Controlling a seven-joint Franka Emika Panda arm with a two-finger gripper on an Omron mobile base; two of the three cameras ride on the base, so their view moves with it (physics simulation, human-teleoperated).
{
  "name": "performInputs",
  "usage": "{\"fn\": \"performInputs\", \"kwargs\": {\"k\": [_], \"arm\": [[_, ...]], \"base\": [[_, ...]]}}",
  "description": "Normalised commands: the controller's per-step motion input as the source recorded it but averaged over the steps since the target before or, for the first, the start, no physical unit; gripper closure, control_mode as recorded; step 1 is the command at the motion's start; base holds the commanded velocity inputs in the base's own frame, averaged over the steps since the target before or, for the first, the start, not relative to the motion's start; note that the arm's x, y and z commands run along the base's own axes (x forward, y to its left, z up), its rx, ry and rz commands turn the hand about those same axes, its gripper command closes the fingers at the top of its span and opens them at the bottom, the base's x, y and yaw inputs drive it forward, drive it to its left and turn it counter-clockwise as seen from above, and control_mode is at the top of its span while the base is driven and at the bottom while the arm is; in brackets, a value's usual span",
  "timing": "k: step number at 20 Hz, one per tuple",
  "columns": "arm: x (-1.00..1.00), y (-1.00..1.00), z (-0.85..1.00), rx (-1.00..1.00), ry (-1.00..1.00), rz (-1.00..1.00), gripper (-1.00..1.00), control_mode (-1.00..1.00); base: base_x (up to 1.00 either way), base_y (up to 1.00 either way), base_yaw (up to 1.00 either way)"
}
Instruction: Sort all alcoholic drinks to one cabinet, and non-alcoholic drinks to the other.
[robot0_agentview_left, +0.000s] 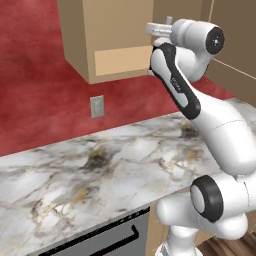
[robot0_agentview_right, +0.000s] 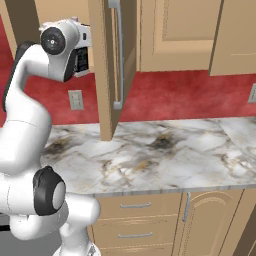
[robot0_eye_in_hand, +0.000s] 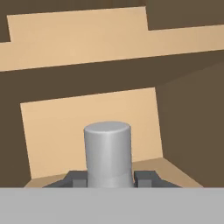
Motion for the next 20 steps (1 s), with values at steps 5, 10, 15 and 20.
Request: {"fn": "performInputs", "kwargs": {"k": [5,10,15,20], "arm": [[0.41,-0.29,0.15,0.0,-0.04,-0.06,1.0,-1.0],[0.38,-0.29,0.0,0.0,0.0,-0.06,1.0,-1.0],[0.39,-0.1,0.0,0.0,0.0,-0.05,1.0,-1.0],[0.27,0.0,0.0,0.0,0.0,-0.04,1.0,-1.0]], "base": [[0.0,0.0,0.0],[0.0,0.0,0.0],[0.0,0.0,0.0],[0.0,0.0,0.0]]}}
